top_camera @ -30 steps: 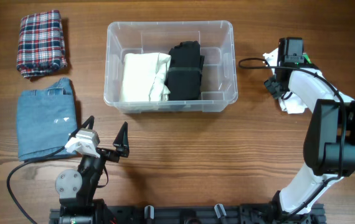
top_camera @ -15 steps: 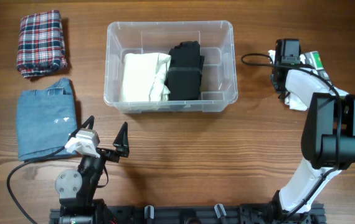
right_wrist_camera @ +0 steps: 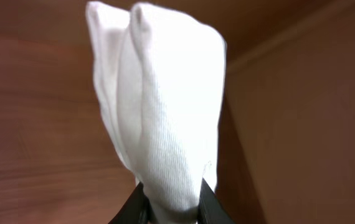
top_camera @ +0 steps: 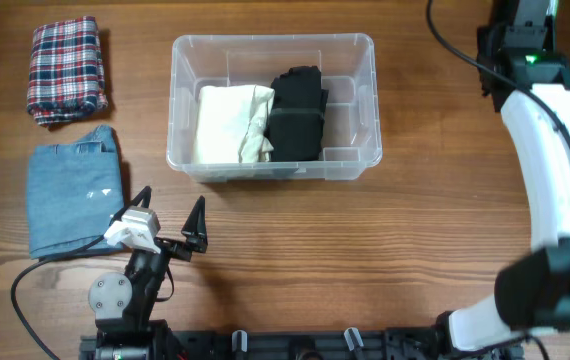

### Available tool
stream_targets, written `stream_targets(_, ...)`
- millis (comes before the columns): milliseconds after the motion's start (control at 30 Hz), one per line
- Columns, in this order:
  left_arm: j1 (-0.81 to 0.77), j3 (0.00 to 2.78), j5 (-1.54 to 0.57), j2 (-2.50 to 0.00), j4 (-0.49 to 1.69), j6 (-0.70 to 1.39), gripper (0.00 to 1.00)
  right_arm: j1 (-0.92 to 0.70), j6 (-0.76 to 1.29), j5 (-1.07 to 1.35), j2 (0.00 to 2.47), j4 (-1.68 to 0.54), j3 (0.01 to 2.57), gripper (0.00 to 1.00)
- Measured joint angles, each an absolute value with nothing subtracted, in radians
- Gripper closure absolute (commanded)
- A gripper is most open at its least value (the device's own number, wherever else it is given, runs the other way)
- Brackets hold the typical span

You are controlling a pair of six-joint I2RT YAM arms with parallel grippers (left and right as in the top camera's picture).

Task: Pack container
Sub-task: 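Carry the white packet into the bin's right side and lower it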

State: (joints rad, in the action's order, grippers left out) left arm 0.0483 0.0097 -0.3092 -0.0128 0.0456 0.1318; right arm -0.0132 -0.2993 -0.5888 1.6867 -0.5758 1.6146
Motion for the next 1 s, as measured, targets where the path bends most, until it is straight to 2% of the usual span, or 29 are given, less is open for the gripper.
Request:
stream_targets(67,0.048,0.010,-0.309,-0.013,0.046,0.131,0.00,-0.080,-0.266,-0.593,1.634,-0.606,1.630,0.94)
stream_targets(200,0.048,0.010,-0.309,-0.013,0.046,0.132,0.00,-0.336,-0.172,-0.595,1.531,-0.710,1.645,0.92)
stream_targets(400,0.048,0.010,-0.309,-0.013,0.046,0.131,0.00,-0.629,0.058,-0.580,1.525,-0.795,1.645,0.92)
stream_targets(633,0.048,0.010,-0.309,-0.013,0.046,0.131,0.00,-0.653,0.254,-0.581,1.647,-0.809,1.646,0.92)
stream_targets(1000,0.048,0.010,-0.309,-0.013,0.046,0.132,0.00,-0.652,0.382,-0.580,1.905,-0.805,1.645,0.92)
